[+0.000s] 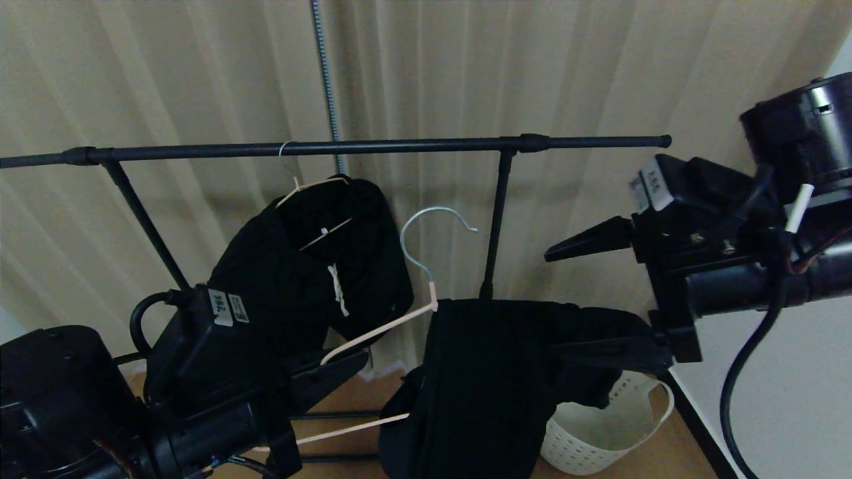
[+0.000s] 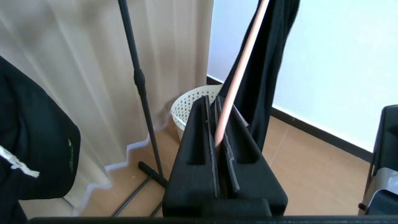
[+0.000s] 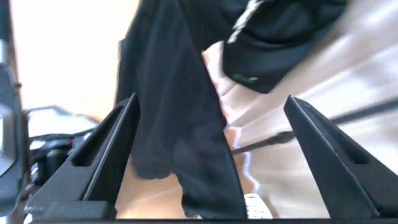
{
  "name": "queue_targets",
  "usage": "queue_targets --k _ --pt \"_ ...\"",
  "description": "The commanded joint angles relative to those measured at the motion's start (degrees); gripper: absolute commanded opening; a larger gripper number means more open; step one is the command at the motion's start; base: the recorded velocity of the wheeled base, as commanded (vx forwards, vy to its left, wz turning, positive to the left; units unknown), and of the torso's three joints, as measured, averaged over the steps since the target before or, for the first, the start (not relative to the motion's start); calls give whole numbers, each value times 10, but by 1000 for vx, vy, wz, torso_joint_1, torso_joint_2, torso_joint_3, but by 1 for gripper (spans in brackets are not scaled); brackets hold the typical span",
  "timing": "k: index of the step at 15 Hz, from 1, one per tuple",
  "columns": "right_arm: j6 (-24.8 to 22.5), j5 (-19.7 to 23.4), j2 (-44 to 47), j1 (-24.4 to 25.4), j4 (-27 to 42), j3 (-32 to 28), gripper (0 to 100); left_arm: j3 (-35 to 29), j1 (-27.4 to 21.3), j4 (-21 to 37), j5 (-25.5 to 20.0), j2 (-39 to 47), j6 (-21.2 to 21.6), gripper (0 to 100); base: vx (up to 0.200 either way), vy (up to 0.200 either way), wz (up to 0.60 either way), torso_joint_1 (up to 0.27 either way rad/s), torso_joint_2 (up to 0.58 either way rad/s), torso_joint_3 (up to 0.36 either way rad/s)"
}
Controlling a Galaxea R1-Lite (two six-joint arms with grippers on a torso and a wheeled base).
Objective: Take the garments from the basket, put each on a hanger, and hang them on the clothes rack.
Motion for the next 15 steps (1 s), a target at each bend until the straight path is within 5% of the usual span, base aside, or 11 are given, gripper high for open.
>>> queue_targets --k 1,13,14,15 --pt "-2 1 67 29 12 -35 100 0 -1 0 0 2 0 0 0 0 0 0 0 0" --pt "0 0 108 52 7 -38 100 0 -1 0 0 3 0 0 0 0 0 0 0 0" --pt "0 0 107 52 7 -38 0 0 -1 0 0 3 0 0 0 0 0 0 0 0" --pt "1 0 107 52 7 -38 0 -1 -1 0 1 3 0 0 0 0 0 0 0 0"
